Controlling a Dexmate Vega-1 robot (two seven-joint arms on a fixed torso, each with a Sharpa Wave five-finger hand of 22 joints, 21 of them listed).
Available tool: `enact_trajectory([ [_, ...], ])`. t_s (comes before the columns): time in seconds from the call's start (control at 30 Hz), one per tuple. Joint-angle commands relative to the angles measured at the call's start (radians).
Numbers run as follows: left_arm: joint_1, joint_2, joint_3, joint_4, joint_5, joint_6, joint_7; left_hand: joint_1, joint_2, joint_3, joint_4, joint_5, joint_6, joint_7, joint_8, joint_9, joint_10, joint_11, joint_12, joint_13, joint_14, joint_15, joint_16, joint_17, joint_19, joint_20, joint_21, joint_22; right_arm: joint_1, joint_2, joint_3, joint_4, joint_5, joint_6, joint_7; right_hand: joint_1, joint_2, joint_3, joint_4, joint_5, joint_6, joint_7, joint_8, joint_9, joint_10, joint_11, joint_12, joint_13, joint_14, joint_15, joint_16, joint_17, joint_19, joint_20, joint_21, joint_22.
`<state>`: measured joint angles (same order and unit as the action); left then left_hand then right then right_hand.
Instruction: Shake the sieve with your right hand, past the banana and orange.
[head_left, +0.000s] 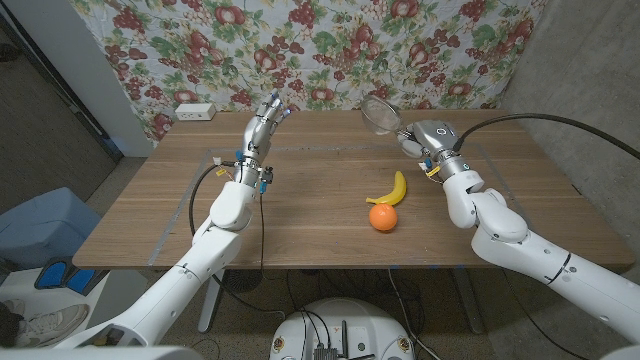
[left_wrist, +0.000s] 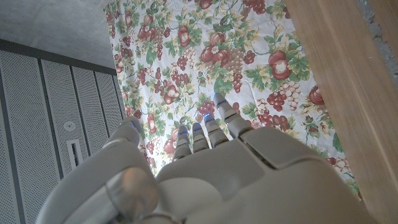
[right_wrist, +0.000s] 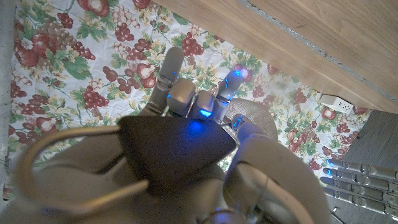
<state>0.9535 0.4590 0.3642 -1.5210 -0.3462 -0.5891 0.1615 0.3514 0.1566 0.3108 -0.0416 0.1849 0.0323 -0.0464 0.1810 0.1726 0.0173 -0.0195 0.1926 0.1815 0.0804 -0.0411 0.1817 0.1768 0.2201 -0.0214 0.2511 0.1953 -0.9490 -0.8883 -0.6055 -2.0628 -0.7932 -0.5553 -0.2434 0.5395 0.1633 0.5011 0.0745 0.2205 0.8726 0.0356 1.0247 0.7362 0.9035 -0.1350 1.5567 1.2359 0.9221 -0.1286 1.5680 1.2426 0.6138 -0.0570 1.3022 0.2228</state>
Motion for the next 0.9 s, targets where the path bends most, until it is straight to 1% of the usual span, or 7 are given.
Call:
enact_trajectory([
  [0.03, -0.013, -0.001, 0.002, 0.015, -0.011, -0.003, -0.016, -0.005, -0.001, 0.010, -0.002, -0.002, 0.001, -0.003, -0.001, -0.001, -0.001, -0.001, 0.003, 0.003, -0.004, -0.021, 0.003, 0.003, 0.003, 0.007, -0.004, 0.000, 0.004, 0.006, -0.019, 0.015, -0.101, -0.016, 0.029, -0.006, 0.003, 0.009, -0.001, 0.001, -0.006, 0.006, 0.008, 0.000, -0.023, -0.030, 0.004, 0.001, 0.009, -0.080, 0.004, 0.004, -0.007, -0.054, 0.007, -0.002],
  [0.2, -0.016, -0.004, 0.003, 0.020, -0.011, -0.003, -0.016, -0.007, -0.002, 0.011, -0.003, -0.002, 0.001, -0.003, -0.001, -0.001, -0.001, 0.002, 0.003, 0.003, -0.005, -0.021, 0.003, 0.003, 0.003, 0.007, -0.004, 0.000, 0.005, 0.015, -0.017, 0.025, -0.112, -0.009, 0.032, -0.008, 0.003, 0.010, -0.002, 0.001, -0.007, 0.002, 0.009, -0.005, -0.025, -0.030, 0.004, 0.001, 0.006, -0.080, 0.003, 0.003, -0.006, -0.054, 0.011, -0.005],
  [0.5, -0.018, -0.006, 0.004, 0.027, -0.015, -0.004, -0.018, -0.010, -0.002, 0.014, -0.006, -0.003, 0.001, -0.003, -0.001, -0.001, -0.001, -0.002, 0.003, 0.003, -0.005, -0.022, 0.003, 0.002, 0.004, 0.007, -0.004, 0.000, 0.003, 0.029, -0.004, 0.032, -0.105, 0.005, 0.033, -0.011, 0.002, 0.012, -0.003, 0.000, -0.010, 0.001, 0.012, -0.009, -0.025, -0.030, 0.004, 0.001, 0.004, -0.080, 0.003, 0.003, -0.010, -0.056, 0.014, -0.009],
  [0.63, -0.020, -0.008, 0.005, 0.032, -0.016, -0.005, -0.018, -0.011, -0.003, 0.015, -0.007, -0.003, 0.001, -0.004, -0.001, -0.001, -0.001, -0.002, 0.003, 0.003, -0.005, -0.022, 0.003, 0.002, 0.004, 0.007, -0.004, 0.000, -0.007, 0.038, 0.021, 0.034, -0.057, 0.028, 0.011, -0.012, 0.002, 0.012, -0.003, 0.000, -0.012, 0.003, 0.013, -0.012, -0.029, -0.031, 0.003, 0.001, 0.002, -0.080, 0.003, 0.003, -0.013, -0.055, 0.015, -0.011],
  [0.67, -0.021, -0.009, 0.005, 0.034, -0.016, -0.006, -0.018, -0.012, -0.003, 0.015, -0.007, -0.003, 0.001, -0.004, -0.001, -0.001, -0.001, 0.000, 0.003, 0.003, -0.005, -0.022, 0.003, 0.002, 0.003, 0.007, -0.004, 0.000, -0.011, 0.041, 0.031, 0.036, -0.037, 0.037, 0.001, -0.013, 0.002, 0.013, -0.003, 0.000, -0.012, 0.000, 0.013, -0.014, -0.028, -0.033, 0.003, 0.001, 0.002, -0.080, 0.003, 0.003, -0.012, -0.055, 0.016, -0.012],
  [0.9, -0.027, -0.011, 0.005, 0.043, -0.019, -0.010, -0.021, -0.014, -0.003, 0.018, -0.009, -0.003, 0.001, -0.004, -0.001, -0.001, -0.002, -0.001, 0.003, 0.003, -0.005, -0.021, 0.003, 0.002, 0.004, 0.007, -0.005, 0.000, -0.041, 0.073, 0.091, 0.048, 0.077, 0.081, -0.087, -0.014, 0.002, 0.014, -0.004, 0.000, -0.013, 0.004, 0.015, -0.016, -0.029, -0.030, 0.003, 0.001, 0.001, -0.080, 0.003, 0.003, -0.014, -0.055, 0.018, -0.014],
])
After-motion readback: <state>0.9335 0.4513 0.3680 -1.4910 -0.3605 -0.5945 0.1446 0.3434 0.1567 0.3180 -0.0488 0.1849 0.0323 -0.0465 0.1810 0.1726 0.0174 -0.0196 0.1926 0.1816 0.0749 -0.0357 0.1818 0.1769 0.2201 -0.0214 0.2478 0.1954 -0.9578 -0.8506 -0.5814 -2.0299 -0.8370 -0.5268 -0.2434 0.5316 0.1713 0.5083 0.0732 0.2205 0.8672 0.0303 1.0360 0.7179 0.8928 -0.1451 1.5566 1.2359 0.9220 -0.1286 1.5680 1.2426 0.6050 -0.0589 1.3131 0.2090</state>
